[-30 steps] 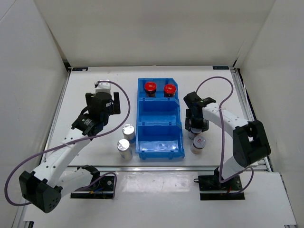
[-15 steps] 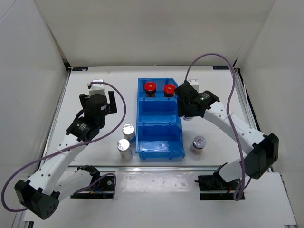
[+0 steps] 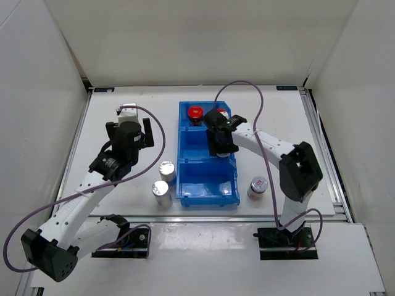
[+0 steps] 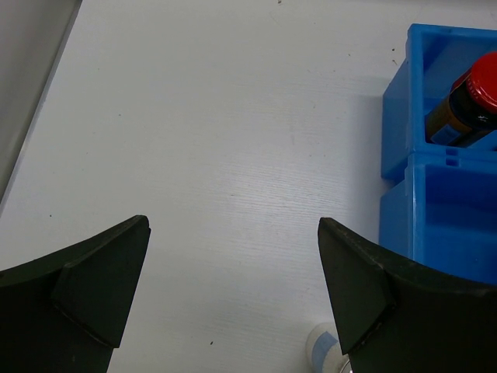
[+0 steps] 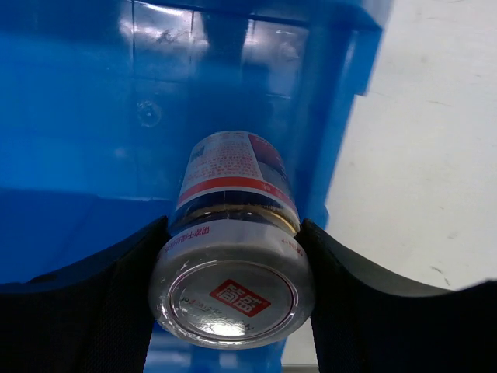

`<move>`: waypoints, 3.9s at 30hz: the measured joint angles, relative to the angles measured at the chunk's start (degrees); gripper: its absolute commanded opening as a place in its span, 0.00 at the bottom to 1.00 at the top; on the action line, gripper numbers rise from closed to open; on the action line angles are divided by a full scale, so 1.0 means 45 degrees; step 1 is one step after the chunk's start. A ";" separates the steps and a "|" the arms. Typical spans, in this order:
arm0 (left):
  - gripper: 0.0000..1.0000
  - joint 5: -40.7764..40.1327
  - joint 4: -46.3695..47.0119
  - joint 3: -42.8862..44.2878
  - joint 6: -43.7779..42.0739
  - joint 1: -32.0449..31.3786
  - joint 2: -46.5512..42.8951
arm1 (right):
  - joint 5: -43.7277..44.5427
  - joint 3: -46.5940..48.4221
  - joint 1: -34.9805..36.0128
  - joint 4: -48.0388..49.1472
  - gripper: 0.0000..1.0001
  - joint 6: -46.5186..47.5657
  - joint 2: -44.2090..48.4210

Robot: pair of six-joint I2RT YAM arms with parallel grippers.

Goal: Organize the condiment bottles

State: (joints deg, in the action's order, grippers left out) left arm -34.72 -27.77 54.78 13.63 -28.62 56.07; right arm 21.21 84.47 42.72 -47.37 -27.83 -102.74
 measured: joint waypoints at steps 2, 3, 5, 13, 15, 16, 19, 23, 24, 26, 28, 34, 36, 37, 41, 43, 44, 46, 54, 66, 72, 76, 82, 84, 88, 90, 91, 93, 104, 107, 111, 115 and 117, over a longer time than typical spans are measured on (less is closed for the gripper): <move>1.00 0.0000 0.0005 0.0000 0.0005 0.0000 0.0000 | -0.0515 -0.0015 -0.0209 0.0253 0.40 0.0010 -0.0525; 1.00 0.0000 0.0000 0.0000 0.0010 0.0000 0.0000 | -0.0772 -0.0063 -0.0316 0.0398 0.64 0.0010 -0.0675; 1.00 0.0000 0.0000 0.0000 0.0034 0.0000 0.0000 | -0.1049 -0.0141 -0.0447 0.0568 0.92 0.0000 -0.0748; 1.00 0.0092 0.0005 0.0000 0.0083 0.0000 0.0005 | 0.0131 0.0146 -0.0549 0.0005 1.00 0.0083 0.1064; 1.00 0.0151 0.0005 0.0000 0.0087 0.0000 0.0000 | 0.0797 0.0233 -0.0627 -0.0296 1.00 -0.0024 0.2157; 1.00 0.0165 0.0000 0.0000 0.0083 0.0000 0.0000 | 0.0981 0.0185 -0.0729 -0.0461 1.00 -0.0097 0.2769; 1.00 0.0199 0.0000 0.0000 0.0083 0.0000 -0.0068 | 0.0578 -0.1112 -0.1671 -0.0525 1.00 -0.0481 0.5387; 1.00 0.0272 0.0000 0.0000 0.0136 0.0000 -0.0325 | -0.0719 -0.4017 -0.3381 -0.0947 1.00 -0.1326 0.7990; 1.00 0.0287 0.0000 0.0000 0.0146 0.0000 -0.0384 | -0.1059 -0.4736 -0.3517 -0.1083 1.00 -0.1554 0.8184; 1.00 0.0311 0.0010 0.0000 0.0165 0.0000 -0.0427 | -0.1690 -0.6018 -0.3536 -0.1214 1.00 -0.2001 0.8150; 1.00 0.0369 0.0000 0.0000 0.0185 0.0000 -0.0418 | -0.2205 -0.7014 -0.3521 -0.1302 1.00 -0.2429 0.7645; 1.00 0.0520 -0.0005 0.0000 0.0185 0.0000 -0.0418 | -0.2754 -0.8097 -0.3682 -0.1268 0.90 -0.3206 0.7043; 1.00 0.0520 -0.0005 0.0000 0.0185 0.0000 -0.0418 | -0.2837 -0.8276 -0.3813 -0.1059 0.70 -0.3327 0.6989; 1.00 0.0520 -0.0005 0.0000 0.0185 0.0000 -0.0418 | -0.2905 -0.8330 -0.3837 -0.0986 0.64 -0.3434 0.6941; 1.00 0.0520 -0.0005 0.0000 0.0185 0.0000 -0.0418 | -0.2958 -0.8310 -0.3895 -0.1098 0.40 -0.3546 0.7048; 1.00 0.0520 -0.0010 0.0000 0.0185 0.0000 -0.0418 | -0.2749 -0.8213 -0.3895 -0.1394 0.28 -0.3623 0.7315; 1.00 0.0520 -0.0005 0.0000 0.0185 0.0000 -0.0418 | -0.2628 -0.8048 -0.3895 -0.1685 0.24 -0.3657 0.7538; 1.00 0.0520 -0.0005 0.0000 0.0185 0.0000 -0.0418 | -0.2293 -0.7533 -0.3895 -0.2259 0.14 -0.3691 0.8131; 1.00 0.0515 -0.0010 0.0000 0.0185 0.0000 -0.0418 | -0.2259 -0.3347 -0.3458 -0.2142 0.00 -0.2409 0.9126; 1.00 0.0534 -0.0010 0.0000 0.0185 0.0000 -0.0389 | -0.2127 0.2453 0.0792 -0.0214 0.02 0.0039 0.0709; 1.00 0.0578 -0.0010 0.0000 0.0180 0.0000 -0.0316 | -0.2443 0.3230 0.0665 0.0015 0.12 0.0539 -0.2059; 1.00 0.0709 -0.0015 0.0000 0.0180 0.0000 -0.0189 | -0.2754 0.3818 0.0544 0.0267 0.32 0.0738 -0.3483; 1.00 0.1035 -0.0010 0.0000 0.0180 0.0000 0.0053 | -0.2900 0.4328 0.0534 0.0369 0.90 0.0874 -0.4090; 1.00 0.1112 -0.0010 0.0000 0.0180 0.0000 0.0112 | -0.2851 0.4629 0.0534 0.0330 0.99 0.0923 -0.4095; 1.00 0.1195 -0.0010 0.0000 0.0175 0.0000 0.0131 | -0.2419 0.4896 0.0636 0.0282 0.99 0.0962 -0.3672; 1.00 0.1195 -0.0010 0.0000 0.0175 0.0000 0.0121 | -0.2035 0.4867 0.0763 0.0189 0.99 0.0976 -0.3007; 1.00 0.1185 -0.0015 0.0000 0.0180 0.0000 0.0112 | -0.1860 0.4843 0.0855 0.0189 0.99 0.0981 -0.2599; 1.00 0.1103 -0.0010 0.0000 0.0180 0.0000 0.0073 | -0.1744 0.4794 0.1171 0.0199 0.99 0.1137 -0.1438; 1.00 -0.1287 -0.0092 -0.0175 0.0515 0.0000 -0.1831 | -0.3478 0.4838 0.3604 0.0947 0.99 0.1953 0.0039; 1.00 -0.1787 -0.0073 -0.0209 0.0559 0.0000 -0.2040 | -0.3657 0.4789 0.3988 0.0918 0.99 0.2030 -0.1001; 1.00 -0.1972 -0.0092 -0.0248 0.0588 0.0000 -0.1991 | -0.3711 0.4775 0.4386 0.0826 0.99 0.2220 -0.1923; 1.00 -0.2006 -0.0102 -0.0248 0.0617 0.0000 -0.1719 | -0.3735 0.4775 0.4600 0.0826 0.99 0.2297 -0.2069; 1.00 -0.2006 -0.0102 -0.0248 0.0617 0.0000 -0.1661 | -0.3808 0.4775 0.4595 0.0845 0.98 0.2293 -0.2089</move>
State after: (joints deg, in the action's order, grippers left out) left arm -43.75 -28.23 53.67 16.40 -28.62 48.60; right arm 4.08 105.95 63.40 -43.57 -17.52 -112.14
